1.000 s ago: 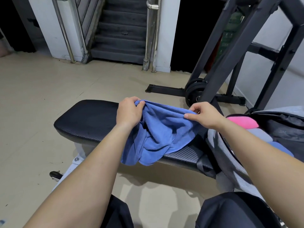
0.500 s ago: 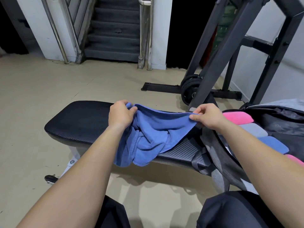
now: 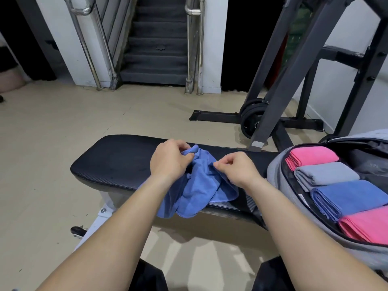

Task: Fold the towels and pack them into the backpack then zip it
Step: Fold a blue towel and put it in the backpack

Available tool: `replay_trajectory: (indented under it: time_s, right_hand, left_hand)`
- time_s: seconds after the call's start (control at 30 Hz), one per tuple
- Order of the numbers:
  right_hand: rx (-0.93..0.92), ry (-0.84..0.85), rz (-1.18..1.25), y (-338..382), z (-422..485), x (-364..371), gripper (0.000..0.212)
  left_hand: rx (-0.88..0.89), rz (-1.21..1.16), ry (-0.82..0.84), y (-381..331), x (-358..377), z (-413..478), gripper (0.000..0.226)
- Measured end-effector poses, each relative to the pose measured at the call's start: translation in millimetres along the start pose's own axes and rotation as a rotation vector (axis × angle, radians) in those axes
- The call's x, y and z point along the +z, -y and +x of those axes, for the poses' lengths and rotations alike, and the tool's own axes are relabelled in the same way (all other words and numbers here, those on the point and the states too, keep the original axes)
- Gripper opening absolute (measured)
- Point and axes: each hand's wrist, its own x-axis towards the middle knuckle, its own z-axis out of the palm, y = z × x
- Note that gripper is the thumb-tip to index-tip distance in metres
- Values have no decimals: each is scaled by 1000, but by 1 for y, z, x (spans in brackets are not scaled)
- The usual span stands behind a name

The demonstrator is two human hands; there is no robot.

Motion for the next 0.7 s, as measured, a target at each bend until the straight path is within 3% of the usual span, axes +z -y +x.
replay_trajectory:
  time_s: [0.17,0.37,0.6,0.7]
  right_hand:
    - [55,115,177,7,-5,5,3]
    - [56,134,252,7,-5,6,19]
    - [11,114,265,7,-6,2,20]
    - [-3,103,257,7,-6,0,22]
  left_hand:
    - [36,-64,48,0,9,-7,17]
    - [101,-171,191,0,22,-15,12]
    - [96,-251,261,1,24,-16,5]
    - [56,-313,281,-1,23,-16,12]
